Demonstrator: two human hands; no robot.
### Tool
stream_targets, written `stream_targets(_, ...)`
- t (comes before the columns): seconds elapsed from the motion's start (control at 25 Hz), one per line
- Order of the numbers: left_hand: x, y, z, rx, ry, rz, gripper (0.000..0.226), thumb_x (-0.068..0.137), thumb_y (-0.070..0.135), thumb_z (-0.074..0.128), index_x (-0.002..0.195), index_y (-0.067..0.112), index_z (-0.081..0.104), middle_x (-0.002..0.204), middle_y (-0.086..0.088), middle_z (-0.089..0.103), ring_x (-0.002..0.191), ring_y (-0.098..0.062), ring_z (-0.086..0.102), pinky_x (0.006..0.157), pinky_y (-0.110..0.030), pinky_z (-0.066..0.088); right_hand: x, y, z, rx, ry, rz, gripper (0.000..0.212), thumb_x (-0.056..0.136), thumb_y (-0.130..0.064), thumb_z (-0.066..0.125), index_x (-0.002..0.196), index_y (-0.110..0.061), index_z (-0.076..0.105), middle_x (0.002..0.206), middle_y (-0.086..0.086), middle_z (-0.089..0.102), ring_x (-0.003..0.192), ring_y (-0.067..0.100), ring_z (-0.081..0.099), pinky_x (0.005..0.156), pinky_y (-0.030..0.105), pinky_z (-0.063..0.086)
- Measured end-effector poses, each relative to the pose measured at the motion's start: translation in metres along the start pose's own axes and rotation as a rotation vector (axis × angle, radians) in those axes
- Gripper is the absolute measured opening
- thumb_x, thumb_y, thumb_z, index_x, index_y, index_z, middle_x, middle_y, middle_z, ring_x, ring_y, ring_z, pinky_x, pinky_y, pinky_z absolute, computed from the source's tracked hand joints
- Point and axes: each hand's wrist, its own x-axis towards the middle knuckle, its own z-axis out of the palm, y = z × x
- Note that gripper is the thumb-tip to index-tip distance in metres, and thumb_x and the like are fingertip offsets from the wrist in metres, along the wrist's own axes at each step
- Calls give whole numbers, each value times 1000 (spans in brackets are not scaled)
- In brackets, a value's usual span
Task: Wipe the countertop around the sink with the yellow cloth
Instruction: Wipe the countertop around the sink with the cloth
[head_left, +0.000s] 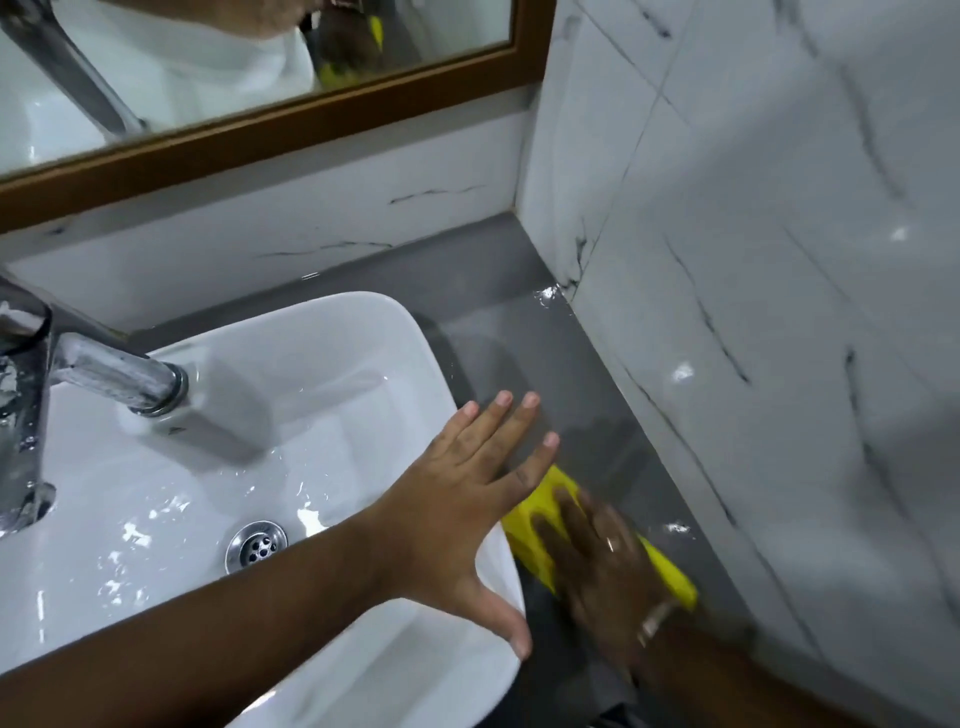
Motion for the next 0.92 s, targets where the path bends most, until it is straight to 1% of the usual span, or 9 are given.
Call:
stream_targets(0.12,0,1,0,15,-6,-15,148,40,93,61,155,15,7,162,-13,-10,149,-32,-13,120,-54,0,-32,15,-4,62,37,115,59,88,-34,36,145,-30,21,151,8,27,133,38,36,105,49,28)
stream_targets(0.2,-1,1,2,41,-20,-52,152,39,94,58,155,14,1,162,-13,-14,148,-32,-16,120,-53,-1,31,40,-7,92,70,286,56,89,-33,32,144,-27,24,153,11,25,135,40,33,107,51,32)
stream_targets(0.32,-5,4,5,97,-14,-169,160,33,98,52,153,8,-4,160,-16,-19,146,-34,-22,119,-53,-5,130,52,-13,190,-41,506,63,90,-37,43,146,-26,17,157,12,14,142,38,16,112,52,19)
stream_targets(0.4,-9,4,4,82,-22,-246,163,31,100,49,153,5,-5,159,-20,-20,145,-36,-23,119,-56,-4,119,24,2,85,65,451,71,82,-37,58,143,-22,27,152,17,27,137,42,28,110,54,21)
stream_targets(0.48,-11,1,2,24,-26,-319,165,31,100,51,152,4,-8,157,-20,-24,144,-35,-25,118,-58,-2,52,-23,-2,96,-40,261,77,75,-40,63,143,-22,30,151,16,30,136,40,27,109,52,16)
stream_targets(0.6,-9,-1,1,0,-37,-343,167,30,100,51,151,5,-14,155,-18,-30,143,-32,-30,118,-58,-3,-16,-37,-7,139,-63,171,63,81,-38,49,141,-27,33,151,9,29,135,35,28,107,48,23)
stream_targets(0.72,-8,-3,6,21,-47,-345,168,29,102,49,150,4,-17,155,-19,-31,142,-32,-32,118,-57,-4,58,18,-11,136,-38,286,55,85,-36,33,140,-27,33,149,12,35,131,41,38,102,54,37)
stream_targets(0.84,-8,-4,11,49,-46,-349,169,30,101,49,149,2,-17,155,-21,-29,142,-33,-31,118,-56,-6,162,72,-19,197,-43,440,52,93,-37,28,144,-30,21,157,9,14,142,36,15,111,51,21)
stream_targets(0.92,-9,-3,10,77,-40,-353,169,30,101,48,149,1,-17,156,-23,-28,143,-35,-30,118,-55,-7,194,65,-15,194,-67,410,54,95,-36,29,146,-30,13,159,9,5,143,36,7,114,51,13)
